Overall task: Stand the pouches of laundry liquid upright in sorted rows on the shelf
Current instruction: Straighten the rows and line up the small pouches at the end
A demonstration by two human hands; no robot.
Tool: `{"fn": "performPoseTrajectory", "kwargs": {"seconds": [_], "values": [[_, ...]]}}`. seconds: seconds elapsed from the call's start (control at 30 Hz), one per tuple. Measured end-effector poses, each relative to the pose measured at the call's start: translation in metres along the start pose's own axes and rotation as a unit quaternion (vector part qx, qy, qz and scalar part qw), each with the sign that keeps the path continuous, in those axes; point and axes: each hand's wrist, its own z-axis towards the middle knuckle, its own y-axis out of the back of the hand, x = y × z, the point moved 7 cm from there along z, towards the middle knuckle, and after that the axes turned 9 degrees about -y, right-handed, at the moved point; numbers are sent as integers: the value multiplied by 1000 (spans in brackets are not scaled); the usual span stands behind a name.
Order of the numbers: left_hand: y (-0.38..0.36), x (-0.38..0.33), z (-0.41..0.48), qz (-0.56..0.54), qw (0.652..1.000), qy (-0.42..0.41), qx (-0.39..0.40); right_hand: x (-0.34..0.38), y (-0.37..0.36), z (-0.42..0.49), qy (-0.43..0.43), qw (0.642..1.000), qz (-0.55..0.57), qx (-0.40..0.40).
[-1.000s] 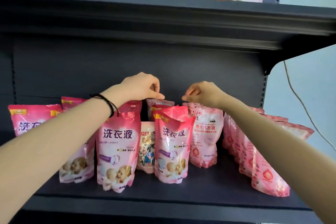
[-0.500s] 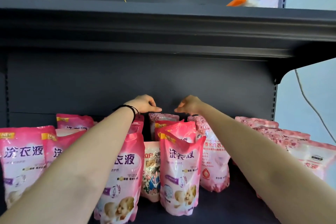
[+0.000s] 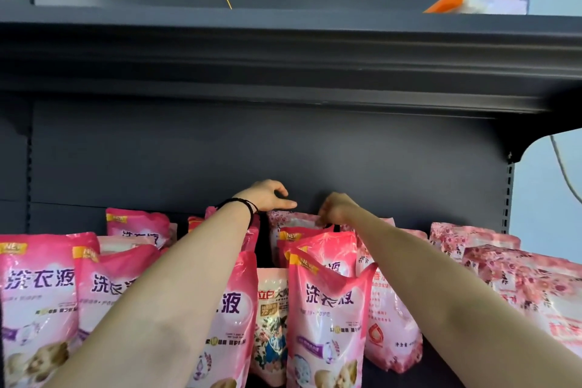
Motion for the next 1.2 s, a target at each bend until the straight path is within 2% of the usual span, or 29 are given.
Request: {"fn": "performPoseTrajectory", "kwargs": {"seconds": [0.17, 0.37, 0.5, 0.6, 0.7, 0.8, 0.87, 1.03, 1.1, 1.2], "values": [[2, 13, 3, 7, 1000, 19, -11, 13, 6, 1, 35, 992, 115, -23], [-15, 25, 10, 63, 997, 40, 35, 4, 4, 3, 39, 977, 207, -36], [-14, 27, 17, 61, 996, 68, -11, -3, 10, 3, 29, 966, 251, -47], [0, 14, 18, 31, 996, 48, -62, -11, 24, 6, 6, 951, 299, -82], [20, -5, 19, -74, 990, -3, -118, -15, 41, 7, -16, 903, 419, -99], [48, -29, 15, -173, 967, -31, -185, -9, 69, 4, -12, 851, 511, -122], [70, -43, 11, -247, 938, -40, -238, 1, 93, -4, 0, 813, 566, -136], [113, -73, -5, -351, 867, -96, -340, 30, 147, -40, 91, 710, 685, -133], [120, -82, -14, -379, 843, -109, -367, 35, 159, -55, 116, 686, 706, -130], [117, -92, -30, -455, 794, -118, -385, 35, 168, -80, 118, 677, 712, -142]]}}
